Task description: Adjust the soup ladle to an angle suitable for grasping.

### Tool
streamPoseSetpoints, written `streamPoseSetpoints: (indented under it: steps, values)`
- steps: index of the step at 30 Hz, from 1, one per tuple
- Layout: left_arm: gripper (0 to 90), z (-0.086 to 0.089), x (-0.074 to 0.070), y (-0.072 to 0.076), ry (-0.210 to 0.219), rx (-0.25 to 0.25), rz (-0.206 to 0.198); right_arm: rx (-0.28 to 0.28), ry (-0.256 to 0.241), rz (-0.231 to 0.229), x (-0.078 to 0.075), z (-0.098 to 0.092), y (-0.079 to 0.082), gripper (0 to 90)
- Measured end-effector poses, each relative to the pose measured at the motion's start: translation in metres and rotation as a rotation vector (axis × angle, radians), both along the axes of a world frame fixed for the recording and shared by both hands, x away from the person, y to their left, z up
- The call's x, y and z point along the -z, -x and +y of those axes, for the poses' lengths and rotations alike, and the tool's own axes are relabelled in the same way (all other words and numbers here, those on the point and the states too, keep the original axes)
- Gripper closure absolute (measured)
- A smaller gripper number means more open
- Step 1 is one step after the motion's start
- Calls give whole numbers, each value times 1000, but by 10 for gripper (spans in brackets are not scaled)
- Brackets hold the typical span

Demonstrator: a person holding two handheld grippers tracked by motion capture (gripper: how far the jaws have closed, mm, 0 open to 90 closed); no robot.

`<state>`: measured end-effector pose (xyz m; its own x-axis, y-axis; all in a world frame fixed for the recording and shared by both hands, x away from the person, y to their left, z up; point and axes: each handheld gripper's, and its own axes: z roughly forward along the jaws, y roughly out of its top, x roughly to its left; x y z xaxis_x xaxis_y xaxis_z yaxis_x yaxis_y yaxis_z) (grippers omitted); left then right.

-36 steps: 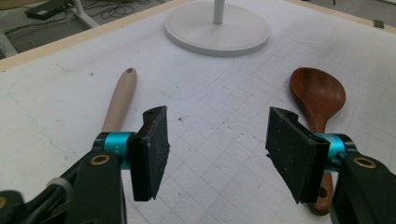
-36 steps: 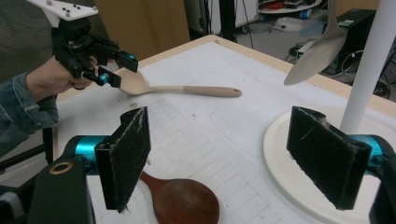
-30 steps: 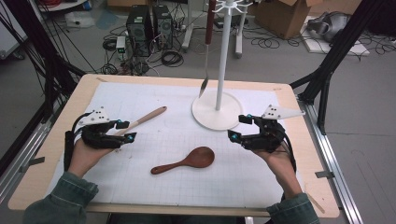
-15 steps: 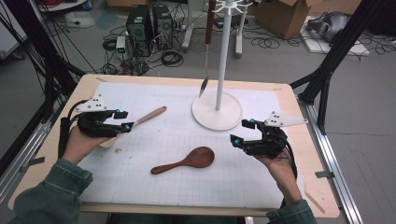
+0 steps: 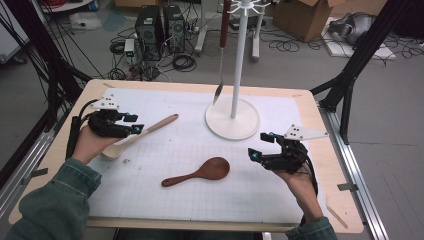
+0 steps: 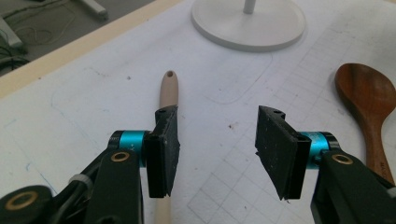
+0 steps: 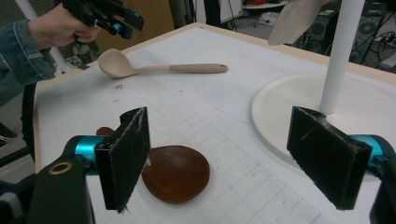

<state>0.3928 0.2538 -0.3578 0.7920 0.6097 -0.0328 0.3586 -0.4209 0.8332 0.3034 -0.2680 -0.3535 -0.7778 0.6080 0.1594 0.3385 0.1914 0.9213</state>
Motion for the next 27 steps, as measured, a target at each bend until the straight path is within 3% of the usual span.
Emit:
streamPoseSetpoints:
  steps: [9,27]
  values:
    - [524,-4,16,-14,-32,-5,50,3,7,9,4,-1,1,209]
    - [576,-13,40,-33,-109,-44,83,-1,6,10,8,-3,3,209]
